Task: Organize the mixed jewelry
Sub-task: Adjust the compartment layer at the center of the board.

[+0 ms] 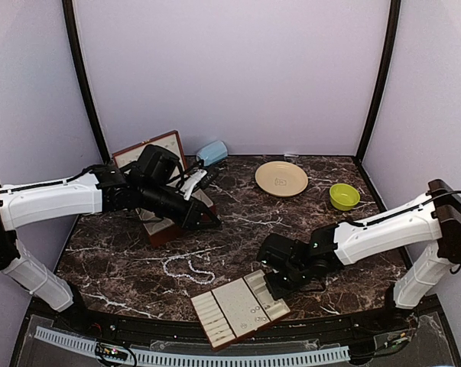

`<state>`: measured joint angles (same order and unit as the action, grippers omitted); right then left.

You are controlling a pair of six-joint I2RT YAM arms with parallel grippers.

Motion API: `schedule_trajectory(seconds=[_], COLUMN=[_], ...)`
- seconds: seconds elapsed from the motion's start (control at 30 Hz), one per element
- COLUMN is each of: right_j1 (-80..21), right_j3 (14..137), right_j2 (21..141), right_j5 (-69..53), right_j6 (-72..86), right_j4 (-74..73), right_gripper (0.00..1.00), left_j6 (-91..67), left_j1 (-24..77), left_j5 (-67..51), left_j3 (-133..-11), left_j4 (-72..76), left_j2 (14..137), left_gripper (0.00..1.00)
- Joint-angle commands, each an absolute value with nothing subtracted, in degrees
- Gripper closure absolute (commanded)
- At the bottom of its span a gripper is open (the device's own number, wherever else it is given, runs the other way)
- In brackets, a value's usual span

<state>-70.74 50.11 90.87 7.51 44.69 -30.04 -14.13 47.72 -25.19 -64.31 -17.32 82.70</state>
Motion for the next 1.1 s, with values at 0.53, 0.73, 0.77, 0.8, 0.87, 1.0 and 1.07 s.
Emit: schedule_trajectory(seconds=[0.53, 0.73, 0.77, 0.8, 0.87, 1.0, 1.07], right_j1=[-66.6, -64.7, -64.6, -64.6, -64.6, -64.5, -64.5], right_j3=[58.7, 61.5, 61.9, 62.3, 62.9, 63.8, 63.8], right_j2=[99.6, 102.8, 103.3, 103.7, 104.5, 105.3, 105.1], right_j5=[11.9, 11.8, 11.8, 11.8, 12.4, 13.4, 13.0], right_j6=[47.5, 45.4, 45.2, 44.9, 44.7, 44.0, 43.5], right_j4=[-27.8, -25.1, -24.7, -24.3, -23.8, -23.4, -22.9], right_gripper=[1.00, 1.00, 1.00, 1.00, 1.00, 1.00, 1.00], left_j6=[-14.0, -15.3, -15.5, -15.7, -16.0, -16.7, -16.8], left_j1=[47.0, 47.0, 47.0, 47.0, 47.0, 47.0, 47.0], left_j5=[-29.3, -30.9, -30.9, -30.8, -30.6, -30.5, -30.2], left_j3=[-60.8, -58.9, -58.8, -58.5, -58.3, -57.7, -57.5], left_j4=[-23.3, -24.8, -24.9, -25.0, -25.1, -24.9, -25.1], left_j2=[80.2, 79.6, 79.6, 79.4, 79.3, 78.9, 79.1], left_gripper=[0.90, 0.90, 0.90, 0.90, 0.90, 0.90, 0.90])
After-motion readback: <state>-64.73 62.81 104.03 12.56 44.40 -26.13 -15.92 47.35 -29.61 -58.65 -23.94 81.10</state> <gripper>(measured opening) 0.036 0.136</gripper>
